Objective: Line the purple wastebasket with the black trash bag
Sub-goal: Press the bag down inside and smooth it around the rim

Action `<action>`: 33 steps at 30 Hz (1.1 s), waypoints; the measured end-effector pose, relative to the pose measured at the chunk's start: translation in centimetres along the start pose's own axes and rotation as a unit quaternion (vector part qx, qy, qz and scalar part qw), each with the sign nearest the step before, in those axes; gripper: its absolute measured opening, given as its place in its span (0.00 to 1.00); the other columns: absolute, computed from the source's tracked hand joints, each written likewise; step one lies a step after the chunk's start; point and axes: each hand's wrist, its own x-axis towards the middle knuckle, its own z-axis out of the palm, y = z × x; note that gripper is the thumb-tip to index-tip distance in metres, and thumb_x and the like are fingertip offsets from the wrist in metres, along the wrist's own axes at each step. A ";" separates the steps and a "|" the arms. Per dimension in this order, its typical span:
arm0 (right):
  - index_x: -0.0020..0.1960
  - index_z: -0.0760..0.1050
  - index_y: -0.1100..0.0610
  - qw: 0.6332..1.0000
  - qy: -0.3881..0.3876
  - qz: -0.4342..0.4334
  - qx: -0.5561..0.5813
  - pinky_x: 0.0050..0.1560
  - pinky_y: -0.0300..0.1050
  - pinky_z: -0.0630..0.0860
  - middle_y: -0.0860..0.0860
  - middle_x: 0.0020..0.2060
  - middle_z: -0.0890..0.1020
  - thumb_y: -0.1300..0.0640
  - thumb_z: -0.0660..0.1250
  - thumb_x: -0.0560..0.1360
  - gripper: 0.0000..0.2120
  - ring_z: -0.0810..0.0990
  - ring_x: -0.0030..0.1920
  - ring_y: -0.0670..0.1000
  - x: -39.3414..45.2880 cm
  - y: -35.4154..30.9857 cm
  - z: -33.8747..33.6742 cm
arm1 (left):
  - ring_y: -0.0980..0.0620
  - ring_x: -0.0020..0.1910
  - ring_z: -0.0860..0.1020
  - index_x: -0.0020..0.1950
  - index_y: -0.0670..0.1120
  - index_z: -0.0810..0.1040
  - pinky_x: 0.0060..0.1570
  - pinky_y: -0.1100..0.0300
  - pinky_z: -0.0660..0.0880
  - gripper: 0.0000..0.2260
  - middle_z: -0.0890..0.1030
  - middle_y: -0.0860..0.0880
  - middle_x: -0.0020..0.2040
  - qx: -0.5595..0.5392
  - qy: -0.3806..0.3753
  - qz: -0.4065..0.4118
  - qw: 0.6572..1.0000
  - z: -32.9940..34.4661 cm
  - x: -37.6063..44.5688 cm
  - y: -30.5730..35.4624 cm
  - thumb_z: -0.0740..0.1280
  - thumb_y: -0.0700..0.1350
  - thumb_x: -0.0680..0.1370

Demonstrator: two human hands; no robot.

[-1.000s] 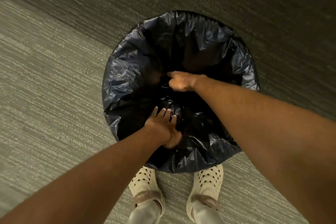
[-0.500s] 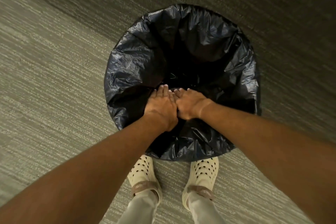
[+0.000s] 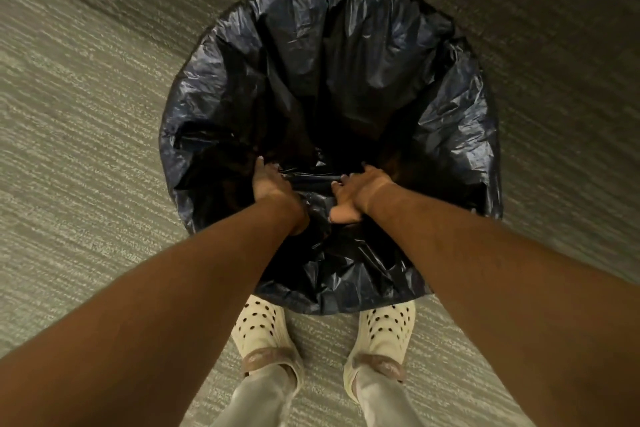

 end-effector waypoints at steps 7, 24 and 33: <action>0.75 0.59 0.61 0.985 0.170 -0.016 0.005 0.65 0.54 0.70 0.58 0.72 0.67 0.51 0.62 0.77 0.30 0.67 0.69 0.58 0.3 0.6 -1.0 | 0.44 0.76 0.55 0.79 0.44 0.50 0.71 0.50 0.58 0.34 0.50 0.43 0.79 -0.031 0.167 0.097 0.981 -1.8 1.5 1.3 0.58 0.57 0.79; 0.79 0.46 0.61 0.988 0.152 0.024 -0.026 0.74 0.54 0.55 0.59 0.78 0.52 0.39 0.61 0.73 0.45 0.52 0.77 0.57 0.8 0.9 -0.8 | 0.42 0.77 0.50 0.79 0.43 0.45 0.73 0.46 0.46 0.36 0.50 0.42 0.79 -0.076 0.090 0.027 0.993 -0.9 2.7 0.5 0.53 0.60 0.78; 0.74 0.60 0.57 0.927 0.250 0.003 0.280 0.62 0.50 0.71 0.62 0.68 0.72 0.54 0.64 0.71 0.33 0.71 0.66 0.63 -4.3 3.3 -6.2 | 0.39 0.74 0.59 0.78 0.40 0.42 0.69 0.46 0.62 0.38 0.52 0.40 0.79 -0.337 0.216 0.017 0.916 -2.3 -1.4 -2.1 0.61 0.52 0.77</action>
